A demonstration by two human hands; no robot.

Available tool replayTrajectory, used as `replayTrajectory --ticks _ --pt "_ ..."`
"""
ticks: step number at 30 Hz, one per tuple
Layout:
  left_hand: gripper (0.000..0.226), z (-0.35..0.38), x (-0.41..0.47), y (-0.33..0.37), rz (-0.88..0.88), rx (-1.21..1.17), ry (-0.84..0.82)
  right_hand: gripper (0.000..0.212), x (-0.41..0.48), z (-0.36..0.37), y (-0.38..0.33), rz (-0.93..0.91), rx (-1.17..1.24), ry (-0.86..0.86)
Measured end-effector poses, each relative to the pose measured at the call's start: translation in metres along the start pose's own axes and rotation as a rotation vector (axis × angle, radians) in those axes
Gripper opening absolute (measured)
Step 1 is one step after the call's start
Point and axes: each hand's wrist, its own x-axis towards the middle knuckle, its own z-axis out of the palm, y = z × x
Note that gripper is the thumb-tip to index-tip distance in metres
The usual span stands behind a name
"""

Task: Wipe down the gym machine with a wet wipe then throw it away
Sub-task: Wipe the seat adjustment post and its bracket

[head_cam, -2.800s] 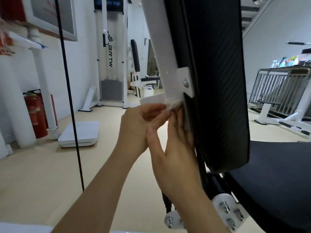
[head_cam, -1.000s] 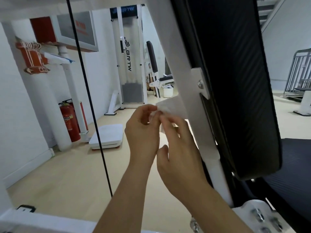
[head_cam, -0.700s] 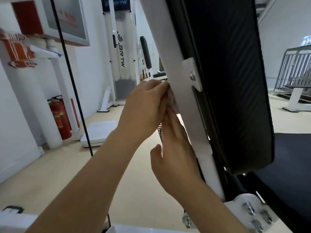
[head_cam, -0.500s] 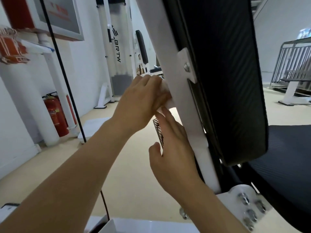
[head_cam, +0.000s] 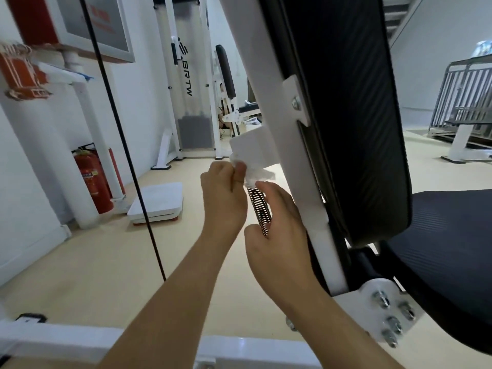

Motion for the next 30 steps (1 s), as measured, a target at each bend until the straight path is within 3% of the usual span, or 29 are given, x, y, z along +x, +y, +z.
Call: replayTrajectory --ticks 3,7,9,11,13,15,18,20,25,30 --pt "0.02 -0.025 -0.008 -0.013 0.031 0.148 -0.106 0.067 -0.002 -0.001 -0.004 -0.031 -0.051 0.006" --pt "0.011 -0.041 0.006 0.025 0.084 0.004 0.187 0.07 0.001 -0.002 -0.004 -0.064 -0.054 0.024" --pt "0.016 -0.031 0.008 0.038 0.261 0.074 0.119 0.073 0.0 -0.001 0.001 -0.054 -0.054 0.038" --pt "0.016 -0.013 0.0 0.031 0.502 0.284 0.008 0.075 -0.003 0.0 0.01 -0.033 -0.054 0.071" --pt "0.01 0.0 -0.01 0.018 0.631 0.438 -0.019 0.074 -0.008 0.0 0.018 0.006 -0.061 0.09" --pt "0.011 0.001 -0.015 0.018 0.582 0.386 -0.007 0.072 -0.012 -0.002 0.023 0.0 -0.066 0.124" --pt "0.016 -0.011 -0.009 0.043 0.274 0.015 0.118 0.071 -0.011 -0.01 0.019 -0.057 -0.067 0.204" --pt "0.014 -0.012 0.0 0.057 0.206 -0.127 0.165 0.073 -0.007 -0.014 0.014 -0.067 -0.077 0.194" --pt "0.021 0.013 -0.017 0.053 0.632 0.063 -0.008 0.071 -0.016 -0.007 0.027 0.025 -0.028 0.201" --pt "0.027 0.032 -0.063 0.018 0.815 0.177 -0.215 0.059 -0.06 -0.002 0.056 0.262 0.096 0.182"
